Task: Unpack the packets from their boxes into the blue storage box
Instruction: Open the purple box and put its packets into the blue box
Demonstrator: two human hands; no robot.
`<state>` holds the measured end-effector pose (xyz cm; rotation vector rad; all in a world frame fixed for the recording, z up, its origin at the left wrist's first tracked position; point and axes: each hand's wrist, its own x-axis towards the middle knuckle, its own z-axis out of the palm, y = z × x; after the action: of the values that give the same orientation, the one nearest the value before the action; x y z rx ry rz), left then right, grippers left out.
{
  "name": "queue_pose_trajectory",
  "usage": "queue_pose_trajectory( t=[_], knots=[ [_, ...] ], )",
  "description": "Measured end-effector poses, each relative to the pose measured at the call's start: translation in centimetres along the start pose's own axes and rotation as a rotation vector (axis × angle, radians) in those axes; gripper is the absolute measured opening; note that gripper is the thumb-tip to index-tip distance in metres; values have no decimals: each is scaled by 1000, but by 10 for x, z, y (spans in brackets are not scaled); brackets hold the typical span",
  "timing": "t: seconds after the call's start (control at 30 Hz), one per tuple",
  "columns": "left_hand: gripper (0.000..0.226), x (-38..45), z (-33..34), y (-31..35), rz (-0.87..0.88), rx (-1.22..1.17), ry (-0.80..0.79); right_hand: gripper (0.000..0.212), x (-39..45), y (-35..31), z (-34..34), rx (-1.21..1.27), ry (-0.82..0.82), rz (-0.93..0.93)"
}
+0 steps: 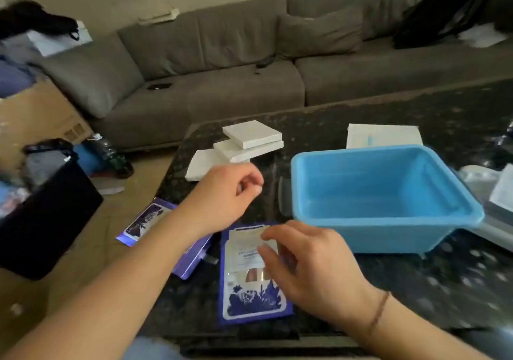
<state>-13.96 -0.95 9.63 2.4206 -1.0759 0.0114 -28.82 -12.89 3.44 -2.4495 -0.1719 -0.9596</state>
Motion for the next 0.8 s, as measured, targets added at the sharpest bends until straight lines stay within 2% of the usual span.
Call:
queue_pose_trajectory(
  t=[0.07, 0.13, 0.2, 0.33, 0.5, 0.6, 0.73, 0.8],
  knots=[
    [14, -13, 23, -28, -59, 76, -224, 32, -15, 0, 33, -131, -160, -7],
    [30, -17, 45, -44, -117, 143, -344, 45, -30, 3, 55, -214, -326, 20],
    [37, -16, 59, -53, -166, 144, -347, 48, -40, 4, 66, -233, -414, 48],
    [32, -2, 75, -64, -155, 230, -301, 41, -50, 3, 75, -284, -439, 7],
    [11, 10, 77, -71, -179, 127, -366, 41, -55, 6, 76, -277, -459, 27],
    [22, 8, 58, -70, -114, 19, -405, 37, -63, 12, 70, -139, -359, 2],
    [24, -12, 5, -66, -12, -166, -354, 32, -65, 16, 54, 86, 58, 47],
    [25, -22, -21, -65, 52, -348, -331, 39, -57, 10, 45, 137, 148, 115]
  ],
)
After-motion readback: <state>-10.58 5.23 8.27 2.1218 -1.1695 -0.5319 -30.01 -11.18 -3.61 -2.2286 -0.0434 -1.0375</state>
